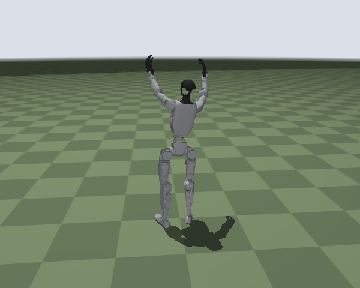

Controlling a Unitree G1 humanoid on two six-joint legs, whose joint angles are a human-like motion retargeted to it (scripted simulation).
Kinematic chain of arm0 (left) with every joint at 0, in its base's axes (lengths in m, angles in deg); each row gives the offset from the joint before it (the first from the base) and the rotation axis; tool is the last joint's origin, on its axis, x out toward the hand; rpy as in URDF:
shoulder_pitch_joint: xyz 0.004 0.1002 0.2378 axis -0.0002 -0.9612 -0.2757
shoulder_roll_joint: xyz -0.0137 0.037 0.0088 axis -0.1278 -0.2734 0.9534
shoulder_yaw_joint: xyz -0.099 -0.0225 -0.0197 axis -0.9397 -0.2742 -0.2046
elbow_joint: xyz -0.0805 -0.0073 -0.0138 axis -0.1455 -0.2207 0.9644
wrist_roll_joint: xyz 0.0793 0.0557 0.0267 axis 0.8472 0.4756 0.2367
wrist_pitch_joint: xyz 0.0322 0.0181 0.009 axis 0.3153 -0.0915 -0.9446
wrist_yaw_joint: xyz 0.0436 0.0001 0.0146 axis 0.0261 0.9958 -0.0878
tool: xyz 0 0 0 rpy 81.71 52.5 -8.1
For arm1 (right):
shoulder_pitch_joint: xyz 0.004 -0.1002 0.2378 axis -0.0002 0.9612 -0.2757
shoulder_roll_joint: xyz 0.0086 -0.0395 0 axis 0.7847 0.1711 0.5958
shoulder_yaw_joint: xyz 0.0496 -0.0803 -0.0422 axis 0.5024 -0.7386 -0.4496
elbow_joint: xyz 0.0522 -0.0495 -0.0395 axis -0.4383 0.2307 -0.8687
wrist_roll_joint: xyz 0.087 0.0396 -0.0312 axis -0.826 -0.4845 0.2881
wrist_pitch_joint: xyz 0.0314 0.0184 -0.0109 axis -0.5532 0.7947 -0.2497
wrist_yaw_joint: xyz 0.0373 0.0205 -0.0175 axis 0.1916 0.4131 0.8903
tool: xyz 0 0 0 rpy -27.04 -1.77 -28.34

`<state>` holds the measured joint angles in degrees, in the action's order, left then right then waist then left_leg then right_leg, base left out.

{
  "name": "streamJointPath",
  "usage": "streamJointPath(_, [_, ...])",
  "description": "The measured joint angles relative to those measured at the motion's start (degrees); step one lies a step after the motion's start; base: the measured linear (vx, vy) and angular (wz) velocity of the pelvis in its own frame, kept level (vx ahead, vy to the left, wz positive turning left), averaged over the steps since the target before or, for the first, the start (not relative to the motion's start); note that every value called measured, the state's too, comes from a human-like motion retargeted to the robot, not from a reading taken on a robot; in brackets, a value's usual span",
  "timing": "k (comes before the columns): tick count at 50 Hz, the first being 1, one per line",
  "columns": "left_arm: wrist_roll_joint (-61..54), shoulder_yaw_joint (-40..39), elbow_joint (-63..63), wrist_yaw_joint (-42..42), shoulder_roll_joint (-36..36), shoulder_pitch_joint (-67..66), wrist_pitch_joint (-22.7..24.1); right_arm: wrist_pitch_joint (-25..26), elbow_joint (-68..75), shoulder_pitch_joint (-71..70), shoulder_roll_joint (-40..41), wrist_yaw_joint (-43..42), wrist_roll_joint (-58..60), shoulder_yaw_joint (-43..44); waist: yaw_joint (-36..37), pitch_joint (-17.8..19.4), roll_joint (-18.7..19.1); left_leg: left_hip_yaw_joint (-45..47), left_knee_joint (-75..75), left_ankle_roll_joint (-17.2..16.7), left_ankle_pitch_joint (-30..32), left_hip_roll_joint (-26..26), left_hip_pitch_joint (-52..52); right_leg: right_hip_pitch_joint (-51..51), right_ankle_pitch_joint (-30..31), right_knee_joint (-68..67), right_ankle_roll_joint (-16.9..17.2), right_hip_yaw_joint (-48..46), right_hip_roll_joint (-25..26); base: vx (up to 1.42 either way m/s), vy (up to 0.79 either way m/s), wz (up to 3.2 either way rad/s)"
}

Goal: In place motions

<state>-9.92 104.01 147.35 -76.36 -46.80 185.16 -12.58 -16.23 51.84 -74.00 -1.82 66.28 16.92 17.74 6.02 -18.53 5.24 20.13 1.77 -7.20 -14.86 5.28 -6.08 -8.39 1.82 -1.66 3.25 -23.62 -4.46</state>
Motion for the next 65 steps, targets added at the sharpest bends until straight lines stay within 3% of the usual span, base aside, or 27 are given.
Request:
streamJointPath(8, [15.6, -12.4, -19.0, 1.4, 2.5, -30.6, 2.9, -0.7, -17.2, 32.0, 6.5, -6.1, 26.0, 13.4, -5.6, 0.5, 2.0, -0.1, 0.0, 0.2, 0.2, -0.2, 3.1, 3.5, 0.1, 0.1, -0.3, -0.3, 0.1, 0.07, 0.01, 0.02])
streamJointPath(13, [21.2, -20.3, -29.9, 3.1, 7.2, -52.7, 3.8, -2.3, -28.9, 57.4, 14.7, -2.7, 38.6, 25.0, -9.0, 1.6, 1.3, 0.0, -0.2, 0.2, 0.3, -0.3, 4.7, 4.5, 0.3, 0.0, -0.4, -0.2, 0.1, 0.0, -0.08, -0.07])
streamJointPath(20, [29.5, -27.1, -27.8, 10.4, 20.6, -79.2, 2.8, -6.2, -25.2, 84.6, 26.0, 2.7, 50.6, 32.1, -10.0, 2.4, 0.0, 0.1, -0.4, 0.2, 0.3, -0.6, 3.8, 3.2, 0.5, 0.0, -0.5, 0.0, -0.1, -0.03, -0.07, -0.01])
streamJointPath(25, [36.5, -31.6, -14.8, 30.6, 30.1, -93.1, -5.7, -3.4, -12.9, 98.1, 32.3, 2.4, 62.3, 30.4, -10.8, 4.7, -0.6, 0.1, -0.4, 0.2, 0.3, -0.9, 4.1, 3.3, 0.6, -0.1, -0.5, 0.2, -0.5, 0.02, -0.02, 0.01])
streamJointPath(28, [38.7, -34.8, -1.6, 43.6, 34.8, -96.4, -16.7, 0.7, 0.3, 102.7, 35.3, 2.3, 67.4, 28.4, -11.7, 7.1, -0.9, 0.1, -0.5, 0.2, 0.4, -1.0, 4.9, 4.2, 0.6, -0.1, -0.6, 0.2, -0.6, 0.0, 0.0, 0.0])
streamJointPath(30, [37.7, -35.9, 7.8, 50.8, 36.6, -97.6, -20.6, 4.3, 11.2, 104.3, 36.6, 5.0, 70.3, 27.4, -11.7, 8.3, -0.8, 0.1, -0.5, 0.2, 0.5, -0.9, 5.3, 4.5, 0.7, -0.1, -0.6, 0.2, -0.5, 0.0, 0.0, 0.0])
streamJointPath(32, [33.3, -35.9, 17.1, 52.7, 37.0, -98.2, -22.5, 9.9, 22.2, 104.8, 37.1, 10.7, 73.8, 26.3, -11.7, 9.4, -0.5, 0.0, -0.5, 0.2, 0.5, -0.7, 5.4, 4.8, 0.7, 0.0, -0.5, 0.1, -0.4, 0.0, 0.0, 0.0])
streamJointPath(35, [27.6, -36.2, 27.2, 49.5, 38.0, -98.7, -25.6, 19.9, 33.0, 106.2, 38.0, 23.3, 78.1, 26.5, -11.7, 10.9, -0.4, -0.2, -0.4, 0.2, 0.5, -0.6, 5.4, 5.0, 0.8, 0.1, -0.4, -0.1, -0.3, 0.0, 0.0, 0.0])
streamJointPath(37, [25.4, -35.9, 27.2, 44.5, 39.6, -101.0, -27.2, 22.7, 34.8, 109.0, 38.7, 26.9, 76.4, 29.1, -11.7, 11.7, -0.4, -0.4, -0.3, 0.2, 0.6, -0.6, 5.0, 4.9, 0.8, 0.2, -0.4, -0.3, -0.4, 0.0, 0.0, 0.0])
streamJointPath(41, [25.3, -35.4, 27.2, 35.5, 42.6, -104.7, -25.6, 20.7, 34.8, 115.7, 39.8, 24.8, 62.3, 34.4, -11.0, 11.8, -0.8, -0.6, -0.2, 0.2, 0.8, -0.8, 4.1, 4.5, 0.8, 0.3, -0.3, -0.7, -0.7, 0.01, 0.0, 0.02])
streamJointPath(46, [30.2, -35.9, 25.7, 33.5, 44.8, -108.9, -27.7, 17.3, 33.7, 119.9, 40.8, 22.5, 51.5, 38.3, -10.9, 11.7, -0.5, -0.7, -0.4, 0.2, 1.1, -0.8, 3.8, 4.2, 0.9, 0.4, -0.3, -0.8, -0.7, 0.0, 0.0, 0.0])
streamJointPath(53, [32.2, -34.5, 23.8, 36.2, 45.8, -110.4, -28.6, 20.0, 31.8, 116.4, 39.4, 23.6, 59.3, 34.4, -11.5, 12.7, 0.8, 0.7, -0.4, 0.4, 1.3, 0.0, 4.0, 3.7, 1.4, 0.3, -0.3, 0.8, 0.1, -0.02, 0.01, -0.19])
streamJointPath(57, [36.2, -31.9, 23.0, 36.0, 44.6, -109.7, -29.2, 20.2, 29.4, 114.4, 39.4, 19.9, 65.5, 32.4, -9.8, 12.8, 0.4, 2.4, -0.5, 0.6, 1.6, 0.0, 3.9, 3.3, 1.8, 0.3, -0.4, 2.5, 0.2, 0.0, -0.01, -0.26])
streamJointPath(61, [41.1, -29.6, 21.6, 36.5, 43.6, -109.3, -30.8, 19.9, 28.2, 113.2, 39.7, 15.3, 65.6, 31.5, -11.4, 12.3, 0.4, 0.4, -0.5, 0.3, 1.3, -0.2, 3.8, 3.3, 1.6, 0.3, -0.2, 0.5, -0.3, 0.01, -0.01, 0.33])
streamJointPath(65, [43.4, -28.9, 20.6, 37.2, 43.3, -108.5, -31.2, 19.4, 27.8, 112.5, 40.1, 16.0, 63.6, 31.9, -11.7, 12.5, 0.4, 0.1, -0.5, 0.3, 1.4, -0.2, 3.9, 3.6, 1.6, 0.3, -0.2, 0.1, -0.3, 0.0, 0.0, 0.0])
